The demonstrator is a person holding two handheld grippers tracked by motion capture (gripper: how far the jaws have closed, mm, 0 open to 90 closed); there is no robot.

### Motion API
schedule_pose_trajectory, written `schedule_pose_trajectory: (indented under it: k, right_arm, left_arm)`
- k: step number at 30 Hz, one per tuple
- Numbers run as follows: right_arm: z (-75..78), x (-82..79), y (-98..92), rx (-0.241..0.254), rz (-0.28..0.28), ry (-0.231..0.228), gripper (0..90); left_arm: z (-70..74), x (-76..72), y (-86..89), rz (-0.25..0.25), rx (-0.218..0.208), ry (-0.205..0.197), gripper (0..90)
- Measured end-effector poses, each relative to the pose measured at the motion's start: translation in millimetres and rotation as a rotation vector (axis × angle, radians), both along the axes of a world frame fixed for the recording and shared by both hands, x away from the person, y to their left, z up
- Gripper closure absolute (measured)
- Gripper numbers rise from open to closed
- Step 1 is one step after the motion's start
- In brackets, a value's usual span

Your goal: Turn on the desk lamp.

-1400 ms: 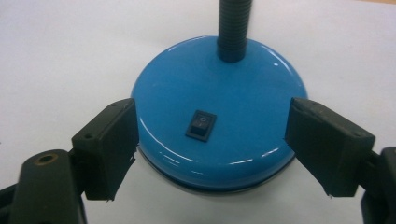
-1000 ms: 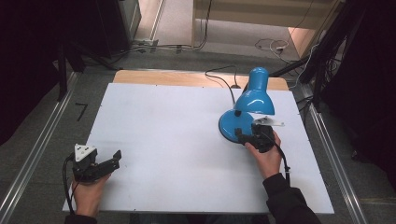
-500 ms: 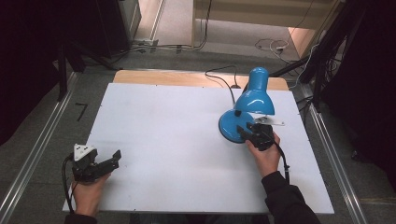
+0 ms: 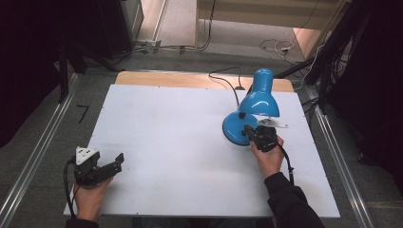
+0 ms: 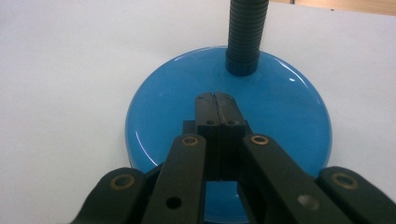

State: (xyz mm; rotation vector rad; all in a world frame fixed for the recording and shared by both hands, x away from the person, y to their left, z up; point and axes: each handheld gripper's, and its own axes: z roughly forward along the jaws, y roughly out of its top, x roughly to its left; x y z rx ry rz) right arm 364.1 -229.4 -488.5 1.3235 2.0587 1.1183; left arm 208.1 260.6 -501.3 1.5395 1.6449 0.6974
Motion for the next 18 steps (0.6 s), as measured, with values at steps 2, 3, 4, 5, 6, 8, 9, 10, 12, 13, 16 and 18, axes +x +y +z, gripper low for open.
schedule_pose_trajectory:
  k: [2,3,4,5,6,8,9,10,12,13,16,18]
  right_arm:
    - [0.4,-0.4,-0.4,0.000,-0.003,-0.003,87.5]
    - [0.0,-0.7,-0.1,0.001,0.001,-0.004,87.6]
    - [-0.9,-0.9,0.1,0.000,0.002,-0.003,87.5]
    - [-1.7,-1.0,0.0,-0.004,0.002,0.003,87.6]
    - [-2.9,-0.9,0.0,-0.009,0.003,0.005,87.5]
    - [-4.7,-0.7,0.5,-0.011,0.001,0.004,87.5]
    - [-5.0,-0.9,0.7,-0.009,0.000,0.008,87.5]
    - [-5.3,-0.8,0.6,-0.011,-0.002,0.006,87.5]
    - [-5.4,-1.0,-0.2,-0.010,-0.002,0.006,87.5]
    - [-5.4,-1.0,-0.2,-0.007,-0.005,0.003,87.5]
    - [-4.9,-1.4,-0.9,-0.003,-0.005,0.007,87.5]
    - [-4.5,-1.6,-2.2,-0.003,-0.011,0.007,87.5]
  left_arm:
    - [1.7,-1.4,-0.7,-0.002,0.001,-0.008,14.7]
    - [2.0,-1.8,-0.5,0.000,0.001,-0.010,14.7]
    - [1.8,-2.1,0.0,0.004,0.001,-0.006,14.7]
    - [1.3,-2.0,0.6,0.006,-0.002,-0.003,14.7]
    - [0.8,-1.7,1.2,0.008,-0.004,-0.001,14.7]
    - [-0.1,-0.4,1.4,0.009,-0.005,0.001,14.7]
    - [-0.6,0.7,1.0,0.009,-0.003,0.003,14.7]
    - [-0.8,1.3,0.6,0.006,-0.001,0.004,14.8]
    - [-1.0,1.7,-0.6,0.003,0.001,0.007,14.7]
    - [-0.8,1.4,-1.2,0.000,0.003,0.008,14.7]
    - [0.4,0.1,-0.2,-0.001,0.000,-0.002,14.8]
    - [1.3,-1.1,0.5,0.005,-0.002,-0.006,14.8]
